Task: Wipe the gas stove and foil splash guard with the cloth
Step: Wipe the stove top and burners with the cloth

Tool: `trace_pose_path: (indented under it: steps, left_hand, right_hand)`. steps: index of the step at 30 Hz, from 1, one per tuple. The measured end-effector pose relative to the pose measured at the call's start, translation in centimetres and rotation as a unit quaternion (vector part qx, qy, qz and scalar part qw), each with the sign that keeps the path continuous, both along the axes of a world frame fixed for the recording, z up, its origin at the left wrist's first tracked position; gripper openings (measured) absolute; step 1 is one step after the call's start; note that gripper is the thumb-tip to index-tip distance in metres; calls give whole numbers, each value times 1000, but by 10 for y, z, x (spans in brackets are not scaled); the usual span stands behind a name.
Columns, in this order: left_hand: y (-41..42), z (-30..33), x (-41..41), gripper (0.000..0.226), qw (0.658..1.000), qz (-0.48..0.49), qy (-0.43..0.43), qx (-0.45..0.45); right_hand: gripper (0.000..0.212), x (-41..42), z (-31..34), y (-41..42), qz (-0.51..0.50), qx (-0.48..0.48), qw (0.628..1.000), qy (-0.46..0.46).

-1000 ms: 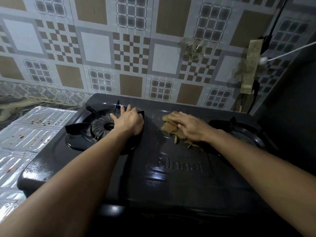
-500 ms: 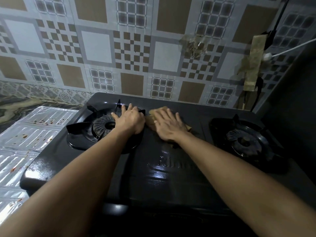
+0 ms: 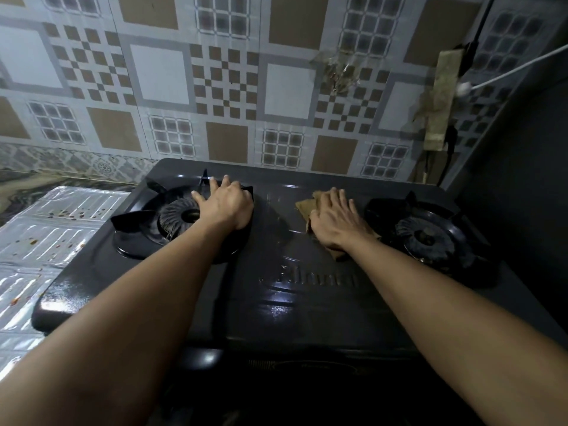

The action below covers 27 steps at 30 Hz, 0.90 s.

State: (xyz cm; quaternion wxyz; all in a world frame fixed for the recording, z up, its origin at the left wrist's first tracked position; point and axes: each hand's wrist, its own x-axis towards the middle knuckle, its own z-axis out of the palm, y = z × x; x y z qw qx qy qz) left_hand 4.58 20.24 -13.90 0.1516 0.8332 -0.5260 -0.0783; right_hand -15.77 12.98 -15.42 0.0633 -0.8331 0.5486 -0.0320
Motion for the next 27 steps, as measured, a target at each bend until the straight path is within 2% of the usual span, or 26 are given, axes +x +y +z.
trace_pose_path:
  steps: [3, 8, 11, 14, 18, 21, 23, 27]
  left_hand:
    - [1, 1, -1, 50, 1000, -6, 3, -4]
    - [2, 1, -1, 48, 1000, -6, -12, -5]
    - [2, 0, 1, 47, 1000, -4, -24, -5]
    - [4, 0, 2, 46, 1000, -1, -27, -15]
    - [7, 0, 1, 46, 998, 13, -19, -57]
    - [11, -1, -4, 46, 995, 26, -16, -99]
    - [12, -1, -6, 47, 992, 26, -12, -119]
    - [12, -1, -6, 47, 991, 14, -22, -128]
  right_hand:
    - [59, 4, -1, 24, 41, -5, 999, -4]
    - [60, 35, -10, 110, 138, -44, 990, 2]
    - [61, 26, -12, 143, 153, -47, 987, -18]
    - [60, -14, -12, 147, 125, -32, 991, -25]
    - [60, -74, -7, 129, 19, -9, 1000, 8]
    - [60, -75, -7, 131, -27, 11, 1000, 7]
    - [61, -53, -7, 146, 4, -19, 1000, 7]
    - [70, 6, -12, 181, 135, -47, 990, 4]
